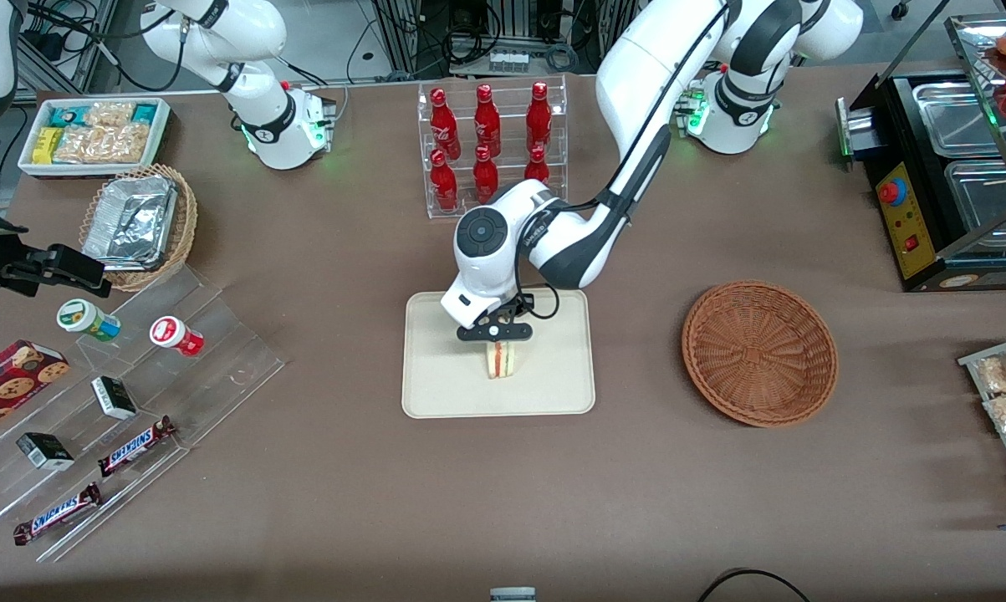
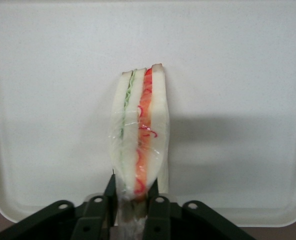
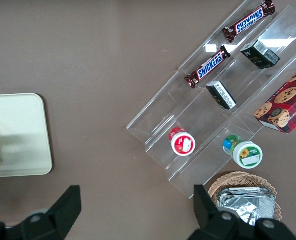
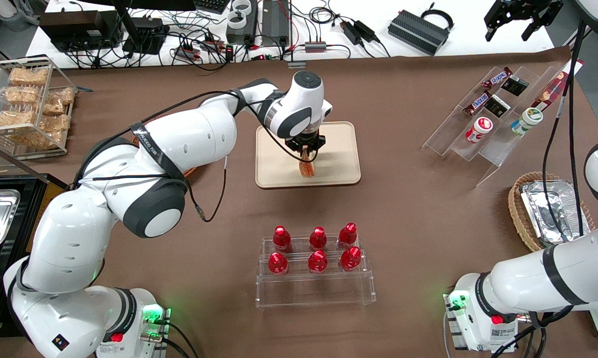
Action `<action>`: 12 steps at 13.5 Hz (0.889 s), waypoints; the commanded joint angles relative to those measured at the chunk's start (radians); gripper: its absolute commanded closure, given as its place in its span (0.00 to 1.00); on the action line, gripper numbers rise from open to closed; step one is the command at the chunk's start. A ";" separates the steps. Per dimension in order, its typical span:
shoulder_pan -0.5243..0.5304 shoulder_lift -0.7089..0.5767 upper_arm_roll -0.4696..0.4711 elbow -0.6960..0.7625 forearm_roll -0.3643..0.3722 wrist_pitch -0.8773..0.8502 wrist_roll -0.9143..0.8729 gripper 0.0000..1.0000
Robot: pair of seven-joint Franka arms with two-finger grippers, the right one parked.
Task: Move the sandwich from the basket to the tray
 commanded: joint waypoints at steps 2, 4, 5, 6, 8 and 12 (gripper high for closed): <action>-0.014 0.001 0.017 0.033 0.014 -0.004 -0.003 0.01; -0.003 -0.043 0.019 0.033 0.012 -0.015 -0.006 0.01; 0.006 -0.071 0.022 0.032 0.006 -0.036 -0.009 0.01; 0.038 -0.118 0.025 0.030 0.001 -0.091 -0.006 0.01; 0.096 -0.218 0.025 0.024 -0.005 -0.191 -0.007 0.01; 0.214 -0.388 0.026 0.021 0.001 -0.462 -0.004 0.01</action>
